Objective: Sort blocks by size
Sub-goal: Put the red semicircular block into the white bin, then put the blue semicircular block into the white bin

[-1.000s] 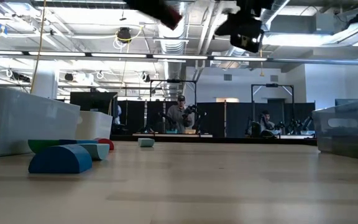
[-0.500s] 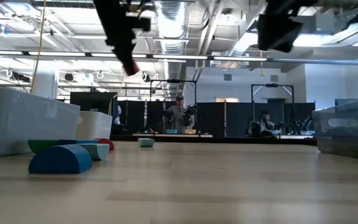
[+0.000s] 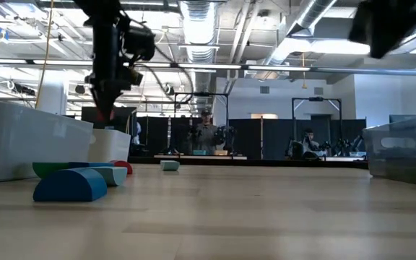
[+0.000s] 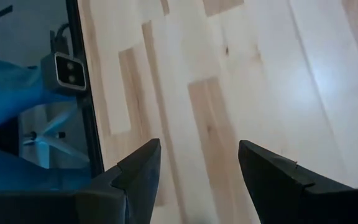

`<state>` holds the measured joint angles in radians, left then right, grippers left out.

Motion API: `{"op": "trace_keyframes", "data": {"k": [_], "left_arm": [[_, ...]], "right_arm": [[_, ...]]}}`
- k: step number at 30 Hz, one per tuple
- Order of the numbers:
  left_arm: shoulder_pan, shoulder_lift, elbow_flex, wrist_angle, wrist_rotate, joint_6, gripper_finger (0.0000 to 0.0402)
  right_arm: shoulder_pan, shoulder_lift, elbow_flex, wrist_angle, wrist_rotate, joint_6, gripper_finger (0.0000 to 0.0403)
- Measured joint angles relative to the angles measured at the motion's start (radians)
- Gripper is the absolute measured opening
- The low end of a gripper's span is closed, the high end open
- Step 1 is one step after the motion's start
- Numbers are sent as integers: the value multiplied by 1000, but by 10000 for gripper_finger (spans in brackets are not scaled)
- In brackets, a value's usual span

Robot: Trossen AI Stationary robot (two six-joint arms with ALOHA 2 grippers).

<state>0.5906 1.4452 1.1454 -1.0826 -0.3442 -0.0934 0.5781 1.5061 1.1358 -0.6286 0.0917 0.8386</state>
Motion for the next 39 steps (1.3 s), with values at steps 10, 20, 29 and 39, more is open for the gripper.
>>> {"op": "trace_keyframes", "data": {"k": [10, 20, 29, 39], "left_arm": [[106, 0, -102, 69, 113, -37, 97], [178, 0, -184, 143, 218, -47, 116], [184, 0, -186, 187, 235, -70, 194], [182, -24, -186, 208, 333, -65, 215]], "right_arm": [[172, 0, 0, -40, 115, 157, 244], [341, 0, 0, -120, 151, 280, 244], [443, 2, 0, -197, 223, 313, 244], [498, 39, 0, -235, 225, 194, 244]]}}
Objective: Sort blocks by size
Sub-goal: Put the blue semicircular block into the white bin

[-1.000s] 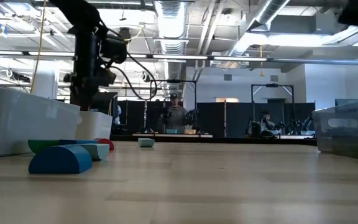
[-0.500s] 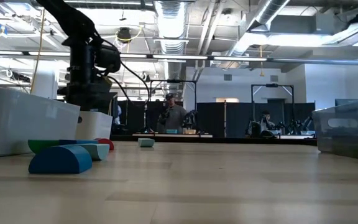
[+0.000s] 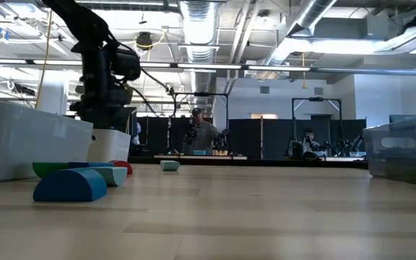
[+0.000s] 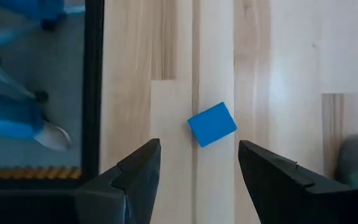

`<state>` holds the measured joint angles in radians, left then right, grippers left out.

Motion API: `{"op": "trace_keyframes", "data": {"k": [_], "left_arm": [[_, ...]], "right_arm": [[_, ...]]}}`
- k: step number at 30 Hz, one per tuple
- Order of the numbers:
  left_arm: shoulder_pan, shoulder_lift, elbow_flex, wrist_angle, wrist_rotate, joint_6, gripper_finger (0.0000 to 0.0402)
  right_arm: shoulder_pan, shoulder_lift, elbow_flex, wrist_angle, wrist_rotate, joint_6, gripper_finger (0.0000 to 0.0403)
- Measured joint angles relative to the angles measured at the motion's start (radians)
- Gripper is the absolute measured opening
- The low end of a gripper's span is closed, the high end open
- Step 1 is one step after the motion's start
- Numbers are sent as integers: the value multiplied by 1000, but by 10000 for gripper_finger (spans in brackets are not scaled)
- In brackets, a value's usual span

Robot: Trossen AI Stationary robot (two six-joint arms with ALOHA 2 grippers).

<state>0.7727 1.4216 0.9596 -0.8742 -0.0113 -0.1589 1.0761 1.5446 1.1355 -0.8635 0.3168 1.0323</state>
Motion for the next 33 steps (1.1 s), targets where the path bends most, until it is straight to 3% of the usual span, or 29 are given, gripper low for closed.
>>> {"op": "trace_keyframes", "data": {"k": [11, 17, 24, 33], "left_arm": [[0, -267, 0, 140, 50, -105, 215], [-8, -402, 0, 185, 107, -208, 215], [-72, -473, 0, 185, 115, -246, 215], [-159, -471, 0, 200, 111, -254, 215]], "right_arm": [[-21, 154, -1, 42, -27, -7, 244], [-37, 163, 0, 62, -55, 313, 244], [-22, 163, 0, 56, -59, 672, 244], [-60, 209, 1, 86, -59, 773, 244]]}}
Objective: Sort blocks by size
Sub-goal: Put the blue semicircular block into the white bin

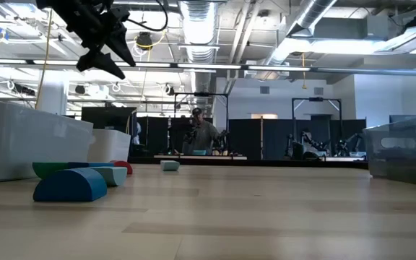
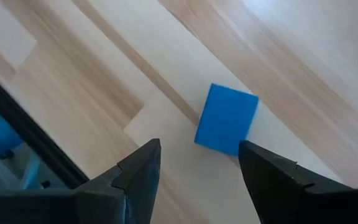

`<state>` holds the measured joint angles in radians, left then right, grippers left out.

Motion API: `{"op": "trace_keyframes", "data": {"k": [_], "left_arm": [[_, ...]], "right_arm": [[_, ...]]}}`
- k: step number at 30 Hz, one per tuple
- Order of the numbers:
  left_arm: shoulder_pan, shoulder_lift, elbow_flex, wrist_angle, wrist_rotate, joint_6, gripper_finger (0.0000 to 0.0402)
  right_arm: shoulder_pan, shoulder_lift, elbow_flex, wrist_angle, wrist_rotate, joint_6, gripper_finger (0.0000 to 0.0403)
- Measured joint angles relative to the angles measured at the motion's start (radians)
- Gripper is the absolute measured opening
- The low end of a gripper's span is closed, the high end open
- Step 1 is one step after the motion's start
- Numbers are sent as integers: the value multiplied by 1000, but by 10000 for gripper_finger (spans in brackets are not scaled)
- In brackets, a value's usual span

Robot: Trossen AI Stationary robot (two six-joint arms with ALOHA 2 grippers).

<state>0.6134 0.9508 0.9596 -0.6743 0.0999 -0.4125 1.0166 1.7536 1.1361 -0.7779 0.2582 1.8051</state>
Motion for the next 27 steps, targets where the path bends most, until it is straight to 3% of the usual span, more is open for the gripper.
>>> {"op": "trace_keyframes", "data": {"k": [18, 27], "left_arm": [[-68, 0, 0, 16, -7, -4, 215], [-67, 0, 0, 42, -7, -4, 215]], "right_arm": [[-40, 113, 3, -7, -77, -2, 241], [-73, 116, 4, -26, -81, -26, 163]]}}
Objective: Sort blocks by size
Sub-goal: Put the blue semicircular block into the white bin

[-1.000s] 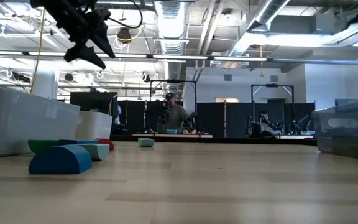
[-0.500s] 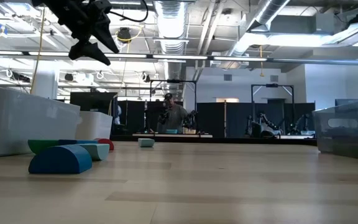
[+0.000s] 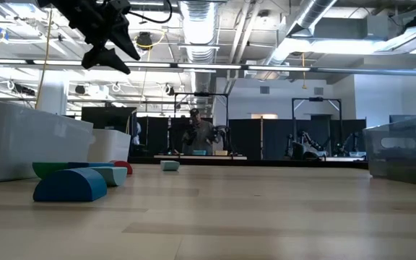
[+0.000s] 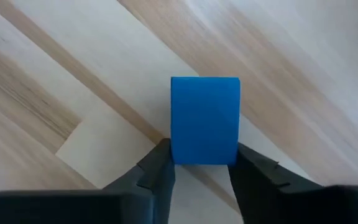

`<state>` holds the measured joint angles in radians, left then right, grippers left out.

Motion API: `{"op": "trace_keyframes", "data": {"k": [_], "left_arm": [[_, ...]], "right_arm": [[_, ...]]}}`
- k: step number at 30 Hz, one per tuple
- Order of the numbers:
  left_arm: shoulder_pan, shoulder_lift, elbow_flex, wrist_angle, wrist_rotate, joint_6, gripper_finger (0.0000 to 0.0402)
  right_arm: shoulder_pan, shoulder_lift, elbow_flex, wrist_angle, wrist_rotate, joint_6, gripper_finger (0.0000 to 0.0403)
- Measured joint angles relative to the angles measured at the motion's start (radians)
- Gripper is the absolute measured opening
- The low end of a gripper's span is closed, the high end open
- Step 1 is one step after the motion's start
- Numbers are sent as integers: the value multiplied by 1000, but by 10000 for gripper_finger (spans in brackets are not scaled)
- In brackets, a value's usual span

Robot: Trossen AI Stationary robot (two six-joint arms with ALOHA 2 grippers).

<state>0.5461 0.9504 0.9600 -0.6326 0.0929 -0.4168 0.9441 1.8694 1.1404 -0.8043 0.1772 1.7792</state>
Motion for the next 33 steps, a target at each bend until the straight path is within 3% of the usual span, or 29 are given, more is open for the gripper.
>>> {"op": "trace_keyframes", "data": {"k": [11, 17, 27, 33], "left_arm": [[-82, 0, 0, 31, 1, 69, 215], [-194, 0, 0, 160, 3, 168, 215], [-414, 21, 0, 410, 3, 431, 215], [-524, 108, 0, 555, 3, 525, 215]], "right_arm": [[-7, -10, -5, 19, 10, -46, 149], [-25, -63, -5, 81, 99, -134, 150], [-168, -175, -4, 358, 118, -589, 150], [-291, -273, -3, 428, 21, -826, 150]]}}
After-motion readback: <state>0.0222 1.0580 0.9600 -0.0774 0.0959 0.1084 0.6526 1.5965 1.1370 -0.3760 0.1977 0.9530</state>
